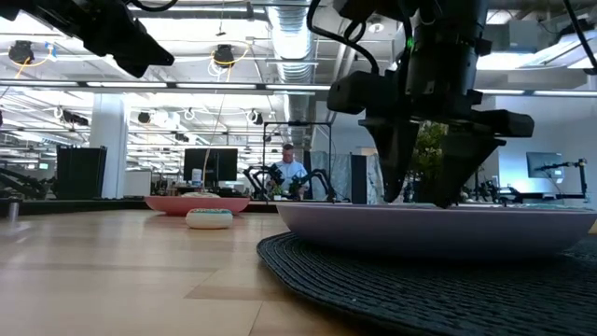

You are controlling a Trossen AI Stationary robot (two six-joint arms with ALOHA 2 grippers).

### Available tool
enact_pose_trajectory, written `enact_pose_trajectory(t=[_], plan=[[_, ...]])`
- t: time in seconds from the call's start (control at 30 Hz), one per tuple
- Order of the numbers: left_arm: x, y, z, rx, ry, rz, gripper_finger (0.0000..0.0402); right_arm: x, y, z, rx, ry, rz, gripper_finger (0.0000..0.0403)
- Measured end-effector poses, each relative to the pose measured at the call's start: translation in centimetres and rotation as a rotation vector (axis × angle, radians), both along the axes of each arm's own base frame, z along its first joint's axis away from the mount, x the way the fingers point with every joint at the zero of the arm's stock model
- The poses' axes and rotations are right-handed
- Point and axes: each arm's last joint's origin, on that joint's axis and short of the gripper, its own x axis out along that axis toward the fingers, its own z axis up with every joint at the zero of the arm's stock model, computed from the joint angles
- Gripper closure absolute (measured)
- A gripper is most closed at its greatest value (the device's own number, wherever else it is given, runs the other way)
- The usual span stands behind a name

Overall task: Pick & Place donuts
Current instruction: Put the bottom large blue donut on the pink plate

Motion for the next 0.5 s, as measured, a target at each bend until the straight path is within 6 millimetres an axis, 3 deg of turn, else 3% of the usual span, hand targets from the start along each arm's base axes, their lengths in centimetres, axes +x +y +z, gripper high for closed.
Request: enact_pose_trajectory(t=[0.2, 0.37, 0.5], plan=[[0.0, 0.0, 0.0, 0.000, 0.000, 0.000, 0.0401, -0.1, 0.0, 0.9, 0.034, -0.022, 0.003, 0.0142], [0.0, 0.1, 0.0, -0.004, -0.009, 0.046, 0.0389, -1.0, -0.2, 4.1, 0.049, -0.102, 0.048, 0.0142], [0.0, 0.1, 0.1, -0.007, -0.015, 0.056, 0.0340, -2.1, -0.3, 6.8, 0.039, -0.170, 0.124, 0.0142]])
